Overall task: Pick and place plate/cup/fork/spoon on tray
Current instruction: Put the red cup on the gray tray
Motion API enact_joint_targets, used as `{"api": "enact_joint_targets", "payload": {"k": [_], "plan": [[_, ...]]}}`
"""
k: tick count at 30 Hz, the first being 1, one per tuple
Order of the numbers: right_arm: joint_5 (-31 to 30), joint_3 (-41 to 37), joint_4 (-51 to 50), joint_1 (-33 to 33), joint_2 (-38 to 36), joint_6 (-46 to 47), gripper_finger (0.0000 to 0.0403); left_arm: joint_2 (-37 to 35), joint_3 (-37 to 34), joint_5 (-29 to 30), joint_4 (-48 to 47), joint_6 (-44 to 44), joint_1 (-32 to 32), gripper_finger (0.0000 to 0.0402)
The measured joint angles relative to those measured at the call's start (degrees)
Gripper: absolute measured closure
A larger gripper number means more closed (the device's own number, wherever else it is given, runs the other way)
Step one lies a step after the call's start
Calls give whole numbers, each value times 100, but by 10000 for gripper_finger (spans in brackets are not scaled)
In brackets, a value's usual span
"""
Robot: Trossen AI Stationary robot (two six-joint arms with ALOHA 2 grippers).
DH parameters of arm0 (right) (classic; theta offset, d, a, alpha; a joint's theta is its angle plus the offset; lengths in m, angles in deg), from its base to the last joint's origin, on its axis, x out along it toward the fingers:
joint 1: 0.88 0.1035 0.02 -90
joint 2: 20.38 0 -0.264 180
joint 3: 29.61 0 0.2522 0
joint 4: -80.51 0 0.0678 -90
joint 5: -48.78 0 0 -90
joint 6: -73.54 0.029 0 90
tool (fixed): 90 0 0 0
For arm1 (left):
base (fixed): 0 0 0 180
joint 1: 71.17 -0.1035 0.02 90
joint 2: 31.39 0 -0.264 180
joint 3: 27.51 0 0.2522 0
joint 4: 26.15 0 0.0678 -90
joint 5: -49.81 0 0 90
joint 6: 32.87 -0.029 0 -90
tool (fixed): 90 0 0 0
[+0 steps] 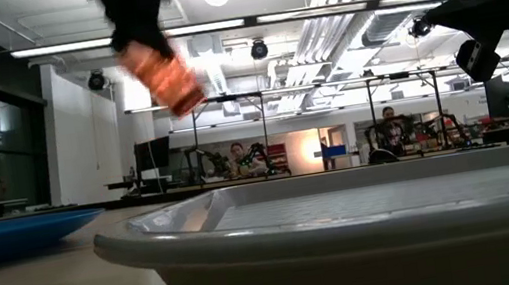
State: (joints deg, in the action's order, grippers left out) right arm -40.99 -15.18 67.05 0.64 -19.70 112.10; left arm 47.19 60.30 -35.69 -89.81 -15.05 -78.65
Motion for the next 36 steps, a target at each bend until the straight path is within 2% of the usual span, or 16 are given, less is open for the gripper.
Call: {"api": "enact_joint_targets", "payload": {"k": [3,6,11,20,24,30,36], "plan": [[0,2,-1,-1,0,1,402,562,631,65,21,-115,1147,398],[0,2,0,1,0,0,402,1168,1176,398,58,-791,2011,399],[0,0,1,-1,0,-1,402,2190,1849,1293,-6,-1661,2846,399],[1,0,-1,0,0,0,402,3247,1975,1312,-13,-3453,2860,400],[0,0,1,-1,2,-1,402,3566,1975,1174,-74,-3900,2740,400],[0,2,1,1,4,-1,402,3665,1975,986,-294,-3948,2570,400],[1,2,1,-1,4,-1,402,3638,1974,311,-752,-3885,2420,400]]}}
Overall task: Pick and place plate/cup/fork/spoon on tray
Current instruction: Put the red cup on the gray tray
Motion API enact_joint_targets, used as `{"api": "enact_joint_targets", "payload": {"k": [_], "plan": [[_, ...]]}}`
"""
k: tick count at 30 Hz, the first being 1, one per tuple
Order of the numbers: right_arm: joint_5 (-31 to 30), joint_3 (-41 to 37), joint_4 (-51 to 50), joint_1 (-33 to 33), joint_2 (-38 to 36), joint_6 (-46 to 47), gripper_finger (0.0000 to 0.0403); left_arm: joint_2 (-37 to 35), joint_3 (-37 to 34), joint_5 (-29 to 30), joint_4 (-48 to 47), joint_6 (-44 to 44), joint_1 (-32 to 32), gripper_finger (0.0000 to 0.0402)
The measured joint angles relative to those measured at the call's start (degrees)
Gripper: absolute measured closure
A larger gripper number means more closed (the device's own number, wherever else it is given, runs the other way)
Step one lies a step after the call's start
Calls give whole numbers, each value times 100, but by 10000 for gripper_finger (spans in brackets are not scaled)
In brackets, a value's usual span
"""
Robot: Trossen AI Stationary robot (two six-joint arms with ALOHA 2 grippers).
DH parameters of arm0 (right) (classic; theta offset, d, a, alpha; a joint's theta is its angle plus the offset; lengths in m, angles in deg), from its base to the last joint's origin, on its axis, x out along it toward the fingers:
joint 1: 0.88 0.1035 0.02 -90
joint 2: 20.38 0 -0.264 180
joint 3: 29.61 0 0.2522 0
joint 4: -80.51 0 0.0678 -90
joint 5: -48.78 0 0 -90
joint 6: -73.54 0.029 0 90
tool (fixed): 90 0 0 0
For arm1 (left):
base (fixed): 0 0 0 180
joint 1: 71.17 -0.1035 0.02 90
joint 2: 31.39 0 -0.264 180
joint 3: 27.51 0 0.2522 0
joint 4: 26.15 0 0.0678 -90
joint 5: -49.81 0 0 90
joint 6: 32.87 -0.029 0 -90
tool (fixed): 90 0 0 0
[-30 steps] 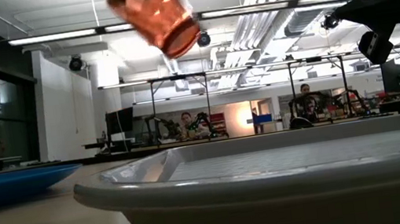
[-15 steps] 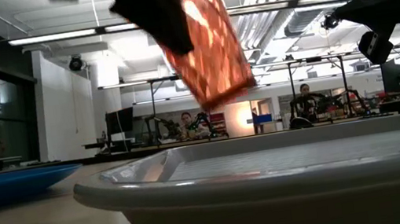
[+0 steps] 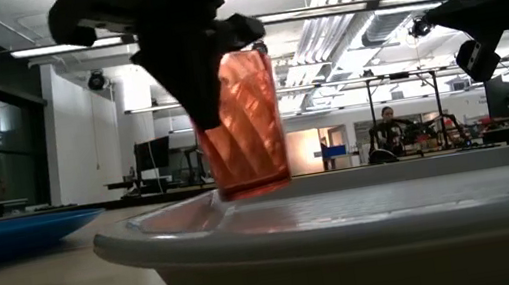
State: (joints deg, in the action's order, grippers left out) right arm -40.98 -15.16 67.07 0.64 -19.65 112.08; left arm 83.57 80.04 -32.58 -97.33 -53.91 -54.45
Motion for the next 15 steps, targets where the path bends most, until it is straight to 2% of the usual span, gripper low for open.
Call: {"api": "enact_joint_targets", "payload": {"k": [15], "plan": [[1,-1,0,0,0,1,402,0,-21,83,370,-113,-110,388]]}}
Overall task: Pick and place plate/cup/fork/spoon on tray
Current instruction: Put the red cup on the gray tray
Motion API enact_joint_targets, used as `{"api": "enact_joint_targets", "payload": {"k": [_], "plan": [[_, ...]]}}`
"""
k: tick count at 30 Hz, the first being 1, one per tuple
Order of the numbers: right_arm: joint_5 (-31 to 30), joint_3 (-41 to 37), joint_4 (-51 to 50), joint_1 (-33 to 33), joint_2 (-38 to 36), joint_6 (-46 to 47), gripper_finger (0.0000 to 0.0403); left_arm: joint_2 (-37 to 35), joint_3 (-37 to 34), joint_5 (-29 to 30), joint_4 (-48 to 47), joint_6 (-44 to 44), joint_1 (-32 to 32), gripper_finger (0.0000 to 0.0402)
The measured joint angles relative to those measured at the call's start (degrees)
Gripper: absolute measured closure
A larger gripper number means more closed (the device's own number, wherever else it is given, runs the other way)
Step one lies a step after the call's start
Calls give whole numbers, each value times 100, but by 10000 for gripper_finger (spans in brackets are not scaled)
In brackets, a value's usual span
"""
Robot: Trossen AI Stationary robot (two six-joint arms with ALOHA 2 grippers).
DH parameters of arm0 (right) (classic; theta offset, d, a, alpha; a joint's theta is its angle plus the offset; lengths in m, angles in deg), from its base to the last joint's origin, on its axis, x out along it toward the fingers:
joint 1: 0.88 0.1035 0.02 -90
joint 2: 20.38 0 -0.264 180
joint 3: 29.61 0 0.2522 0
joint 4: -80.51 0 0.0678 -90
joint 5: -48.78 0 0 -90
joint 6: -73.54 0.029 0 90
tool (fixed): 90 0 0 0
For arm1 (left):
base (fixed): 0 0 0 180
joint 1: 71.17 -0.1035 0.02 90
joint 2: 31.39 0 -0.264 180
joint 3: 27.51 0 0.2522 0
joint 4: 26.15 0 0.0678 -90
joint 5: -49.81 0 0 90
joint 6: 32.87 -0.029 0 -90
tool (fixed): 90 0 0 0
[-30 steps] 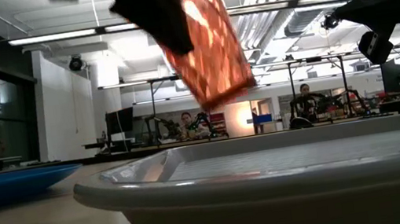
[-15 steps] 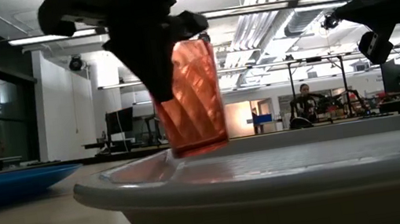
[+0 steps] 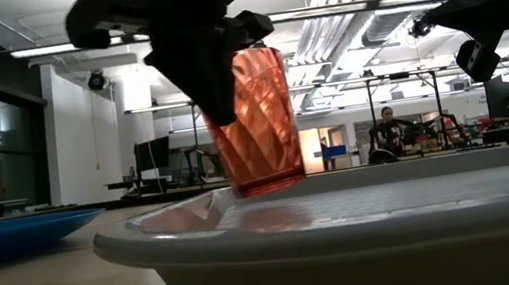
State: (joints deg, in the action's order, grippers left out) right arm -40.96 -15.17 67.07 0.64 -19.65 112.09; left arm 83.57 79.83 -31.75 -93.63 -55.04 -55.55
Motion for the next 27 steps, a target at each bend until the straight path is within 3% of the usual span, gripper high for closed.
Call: {"api": "enact_joint_targets", "payload": {"k": [13,27], "plan": [[0,1,-2,2,0,-1,402,0,-4,-47,121,-98,-267,360],[-1,-1,0,1,0,0,402,0,-5,-84,259,220,-214,261]]}}
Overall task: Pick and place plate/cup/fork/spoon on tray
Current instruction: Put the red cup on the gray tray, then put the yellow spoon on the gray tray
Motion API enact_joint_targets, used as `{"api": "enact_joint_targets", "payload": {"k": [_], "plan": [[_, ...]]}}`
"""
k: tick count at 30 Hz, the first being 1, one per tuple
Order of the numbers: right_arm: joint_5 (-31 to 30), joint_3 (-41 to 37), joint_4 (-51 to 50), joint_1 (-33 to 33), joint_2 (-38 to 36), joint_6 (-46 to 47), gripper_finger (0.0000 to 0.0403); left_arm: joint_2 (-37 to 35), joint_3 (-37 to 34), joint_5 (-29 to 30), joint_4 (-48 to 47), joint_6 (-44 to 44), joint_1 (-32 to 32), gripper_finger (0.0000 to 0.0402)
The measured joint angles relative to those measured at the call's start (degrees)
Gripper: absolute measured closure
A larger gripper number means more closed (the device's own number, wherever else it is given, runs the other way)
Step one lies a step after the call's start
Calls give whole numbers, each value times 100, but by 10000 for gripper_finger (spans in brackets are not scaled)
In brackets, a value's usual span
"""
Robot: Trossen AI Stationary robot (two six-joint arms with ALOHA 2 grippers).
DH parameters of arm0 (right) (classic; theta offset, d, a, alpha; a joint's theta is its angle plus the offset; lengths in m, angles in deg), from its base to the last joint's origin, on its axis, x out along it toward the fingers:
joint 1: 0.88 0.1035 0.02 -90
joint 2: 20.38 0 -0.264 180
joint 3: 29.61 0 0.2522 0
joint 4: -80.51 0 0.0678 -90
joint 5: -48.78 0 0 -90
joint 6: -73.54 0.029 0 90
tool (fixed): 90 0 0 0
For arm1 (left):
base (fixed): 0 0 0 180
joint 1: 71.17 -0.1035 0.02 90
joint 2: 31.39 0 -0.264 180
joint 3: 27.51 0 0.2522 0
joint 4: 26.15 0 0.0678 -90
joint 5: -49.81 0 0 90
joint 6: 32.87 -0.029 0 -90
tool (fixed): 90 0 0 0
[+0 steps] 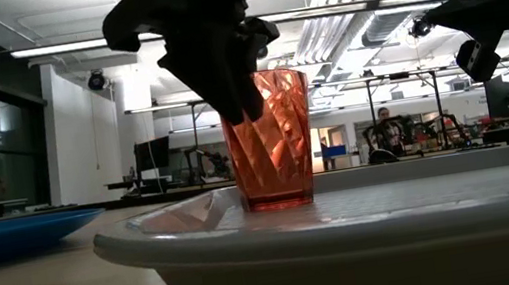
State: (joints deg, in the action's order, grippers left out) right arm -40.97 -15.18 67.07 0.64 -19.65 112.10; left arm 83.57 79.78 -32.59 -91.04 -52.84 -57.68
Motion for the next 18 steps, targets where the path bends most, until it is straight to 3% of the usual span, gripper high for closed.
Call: {"api": "enact_joint_targets", "payload": {"k": [7,18], "plan": [[-2,2,-2,2,0,-2,402,4,236,-2,-378,131,45,222],[-2,0,-2,1,0,-1,402,1,1039,-2,-1343,589,41,217]]}}
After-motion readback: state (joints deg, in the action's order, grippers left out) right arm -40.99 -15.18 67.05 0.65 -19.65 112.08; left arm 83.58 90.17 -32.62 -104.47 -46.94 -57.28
